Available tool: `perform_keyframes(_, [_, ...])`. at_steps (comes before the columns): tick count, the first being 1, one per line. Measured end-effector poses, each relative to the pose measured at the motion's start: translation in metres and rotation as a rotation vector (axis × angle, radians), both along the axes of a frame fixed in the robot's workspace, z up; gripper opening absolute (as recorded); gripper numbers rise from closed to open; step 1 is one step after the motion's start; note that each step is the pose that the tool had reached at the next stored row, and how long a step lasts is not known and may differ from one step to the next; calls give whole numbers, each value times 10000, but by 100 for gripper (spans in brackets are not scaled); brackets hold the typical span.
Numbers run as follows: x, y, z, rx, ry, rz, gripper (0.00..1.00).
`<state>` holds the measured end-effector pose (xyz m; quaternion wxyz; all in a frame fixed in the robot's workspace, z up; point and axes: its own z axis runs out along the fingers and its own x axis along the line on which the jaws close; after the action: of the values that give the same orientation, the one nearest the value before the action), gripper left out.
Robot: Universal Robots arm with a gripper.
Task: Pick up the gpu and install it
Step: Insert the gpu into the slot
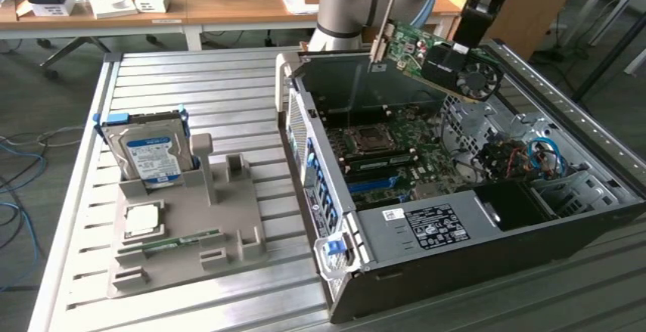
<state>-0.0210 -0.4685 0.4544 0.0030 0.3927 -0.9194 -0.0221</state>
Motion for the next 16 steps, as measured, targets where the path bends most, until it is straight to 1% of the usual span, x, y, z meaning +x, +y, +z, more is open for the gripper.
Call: perform_keyframes(16, [0,0,-52,1,-1,2910,26])
